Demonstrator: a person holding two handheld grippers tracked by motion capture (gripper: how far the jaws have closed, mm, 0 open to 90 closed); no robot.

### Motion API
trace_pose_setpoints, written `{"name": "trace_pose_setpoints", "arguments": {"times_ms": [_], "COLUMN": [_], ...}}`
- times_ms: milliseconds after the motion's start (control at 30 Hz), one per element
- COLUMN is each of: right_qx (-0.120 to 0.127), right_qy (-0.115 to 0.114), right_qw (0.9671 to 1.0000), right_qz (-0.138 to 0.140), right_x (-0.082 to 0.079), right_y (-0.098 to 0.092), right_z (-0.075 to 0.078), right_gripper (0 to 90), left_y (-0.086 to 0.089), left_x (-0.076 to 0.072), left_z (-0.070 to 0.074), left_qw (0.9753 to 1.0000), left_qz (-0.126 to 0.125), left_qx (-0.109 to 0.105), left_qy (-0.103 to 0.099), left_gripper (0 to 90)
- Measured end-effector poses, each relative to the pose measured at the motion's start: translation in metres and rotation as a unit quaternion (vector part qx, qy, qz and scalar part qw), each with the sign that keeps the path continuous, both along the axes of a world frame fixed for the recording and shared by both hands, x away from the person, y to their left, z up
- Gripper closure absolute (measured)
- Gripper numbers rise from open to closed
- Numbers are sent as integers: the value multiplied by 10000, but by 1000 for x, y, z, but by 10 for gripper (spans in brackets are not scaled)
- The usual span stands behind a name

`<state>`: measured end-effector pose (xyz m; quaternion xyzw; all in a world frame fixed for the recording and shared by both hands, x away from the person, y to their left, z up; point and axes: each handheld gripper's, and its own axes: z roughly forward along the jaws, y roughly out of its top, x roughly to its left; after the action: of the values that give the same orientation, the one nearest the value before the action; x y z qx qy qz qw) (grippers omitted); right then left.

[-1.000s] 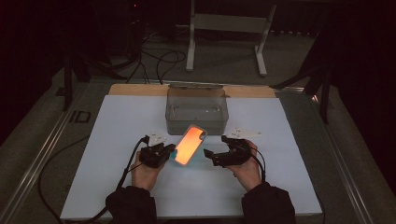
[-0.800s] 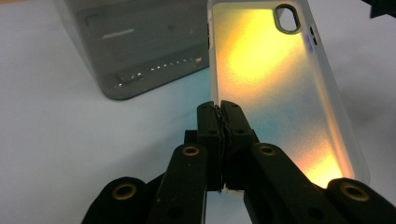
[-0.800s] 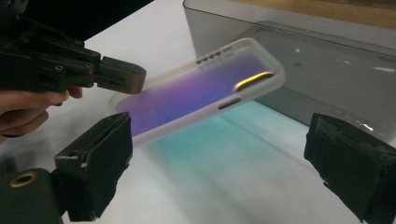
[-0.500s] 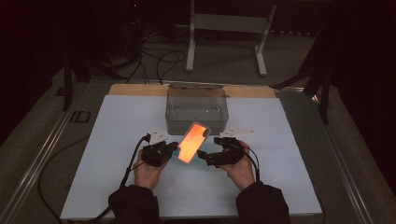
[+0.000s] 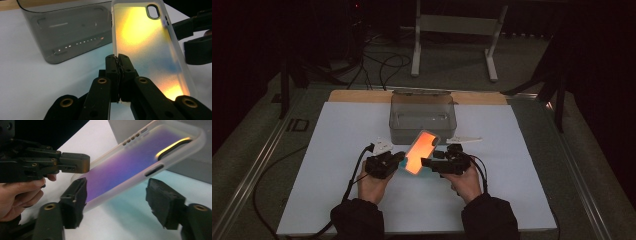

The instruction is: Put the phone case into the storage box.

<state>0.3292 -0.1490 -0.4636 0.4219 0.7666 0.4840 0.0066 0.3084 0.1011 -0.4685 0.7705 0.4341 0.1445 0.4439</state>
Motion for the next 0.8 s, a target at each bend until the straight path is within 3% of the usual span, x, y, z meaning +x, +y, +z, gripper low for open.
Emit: {"name": "trace_pose_setpoints", "arguments": {"times_ms": [200, 300, 400, 567, 800], "right_qx": [40, 100, 121, -70, -165], "right_qy": [94, 156, 135, -49, 59], "right_qw": [9998, 9997, 9997, 9995, 9984], "right_qz": [-148, -172, -188, -316, -532], "right_x": [2, 2, 2, 1, 4], "right_y": [0, 0, 1, 7, 11], "right_z": [1, 3, 6, 13, 17], "right_gripper": [497, 628, 676, 715, 800], "left_y": [-4, -10, -14, -18, -25], "left_x": [-1, -2, -3, -4, -8], "left_z": [-2, -7, -10, -13, -17], "left_qw": [10000, 9998, 9996, 9994, 9987], "left_qz": [-42, -89, -129, -192, -397], "left_qx": [47, 185, 236, 235, 200], "left_qy": [13, 75, 125, 181, 234], "left_gripper": [887, 888, 887, 883, 900]}}
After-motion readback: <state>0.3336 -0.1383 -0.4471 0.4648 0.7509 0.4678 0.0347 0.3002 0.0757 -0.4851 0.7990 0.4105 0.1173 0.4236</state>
